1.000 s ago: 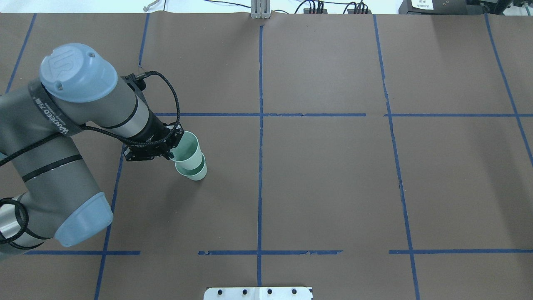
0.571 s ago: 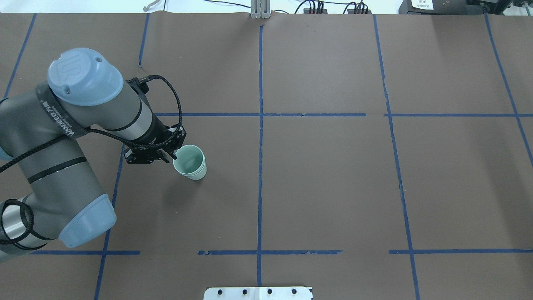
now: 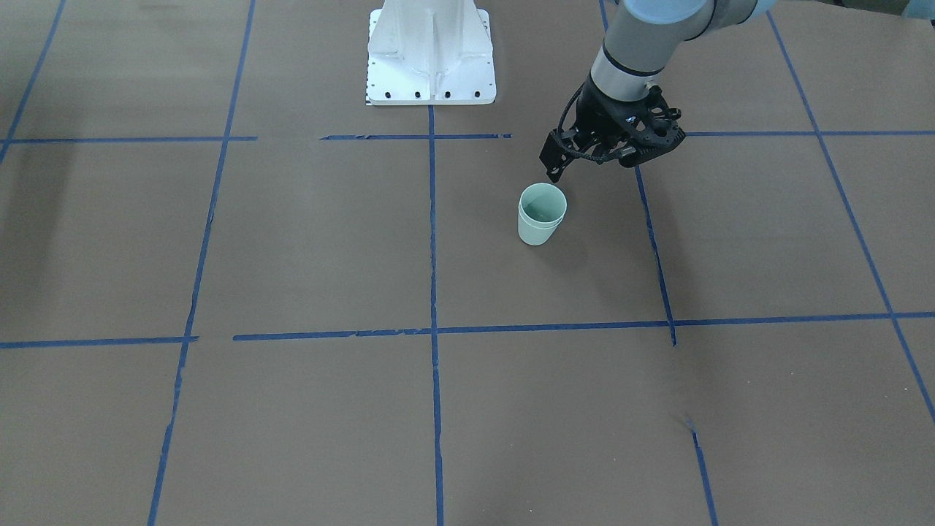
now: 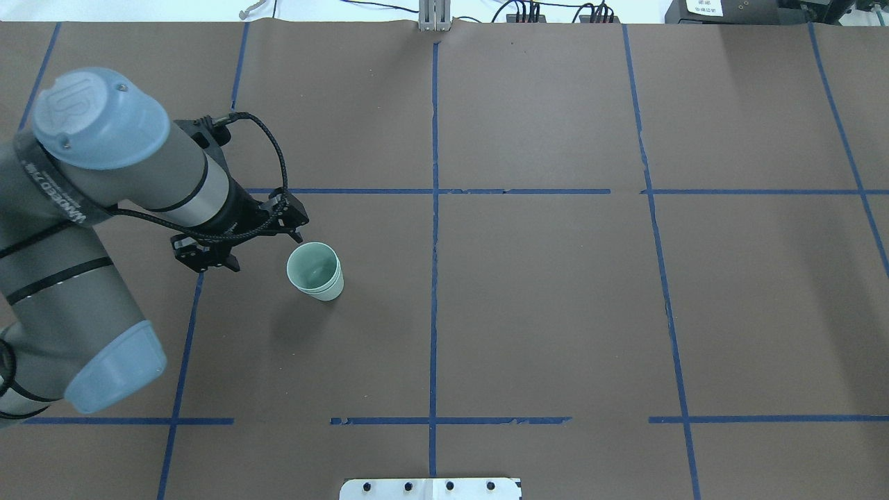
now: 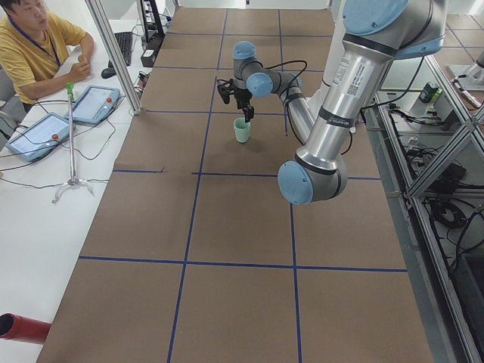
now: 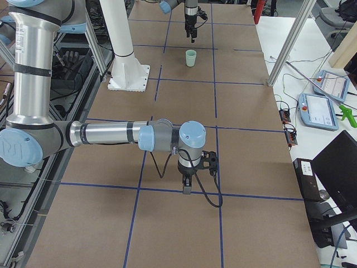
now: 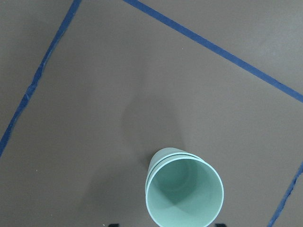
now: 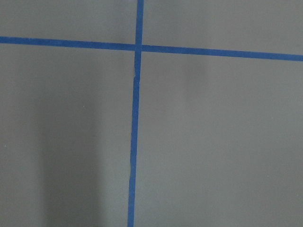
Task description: Stack cups
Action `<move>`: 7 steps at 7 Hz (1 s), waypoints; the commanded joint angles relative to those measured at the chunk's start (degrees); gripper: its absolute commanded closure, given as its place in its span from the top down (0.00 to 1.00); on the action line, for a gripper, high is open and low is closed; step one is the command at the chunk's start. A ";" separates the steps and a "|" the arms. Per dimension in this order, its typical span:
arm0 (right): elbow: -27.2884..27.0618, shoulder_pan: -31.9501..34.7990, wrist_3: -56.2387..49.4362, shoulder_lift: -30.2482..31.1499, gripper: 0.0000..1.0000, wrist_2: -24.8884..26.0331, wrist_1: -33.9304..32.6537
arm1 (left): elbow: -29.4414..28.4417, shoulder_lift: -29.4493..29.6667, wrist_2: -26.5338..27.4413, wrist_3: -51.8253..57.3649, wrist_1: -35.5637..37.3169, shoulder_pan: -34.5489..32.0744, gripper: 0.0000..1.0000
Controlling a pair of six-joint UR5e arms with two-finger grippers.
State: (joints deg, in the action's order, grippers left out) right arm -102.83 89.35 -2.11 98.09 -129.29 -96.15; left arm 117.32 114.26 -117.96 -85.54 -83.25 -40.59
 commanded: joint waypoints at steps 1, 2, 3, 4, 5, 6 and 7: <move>0.00 -0.05 0.00 0.00 1.00 0.00 0.00 | 1.42 -6.73 -4.45 19.69 -0.15 -8.41 1.00; 0.00 -0.05 0.00 0.00 1.00 0.00 0.00 | 1.42 -11.29 -6.65 31.89 -0.15 -13.76 1.00; 0.00 -0.05 0.00 0.00 1.00 0.00 0.00 | 1.42 -16.56 -8.15 44.81 -0.24 -19.21 1.00; 0.00 -0.05 0.00 0.00 1.00 0.00 0.00 | 0.89 -21.83 -9.03 59.29 -0.24 -25.27 1.00; 0.00 0.03 0.00 0.00 1.00 0.00 0.00 | -0.24 -27.02 -9.48 73.53 -0.33 -31.25 1.00; 0.00 -0.05 0.00 0.00 1.00 0.00 0.00 | -3.82 -30.46 -9.48 86.73 -0.33 -39.40 1.00; 0.00 0.03 0.00 0.00 1.00 0.00 0.00 | -8.56 -32.41 -9.57 91.99 -0.42 -44.35 1.00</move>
State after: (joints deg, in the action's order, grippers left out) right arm -102.83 89.34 -2.11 98.09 -129.29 -96.15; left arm 113.58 85.17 -127.36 -3.77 -83.59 -77.78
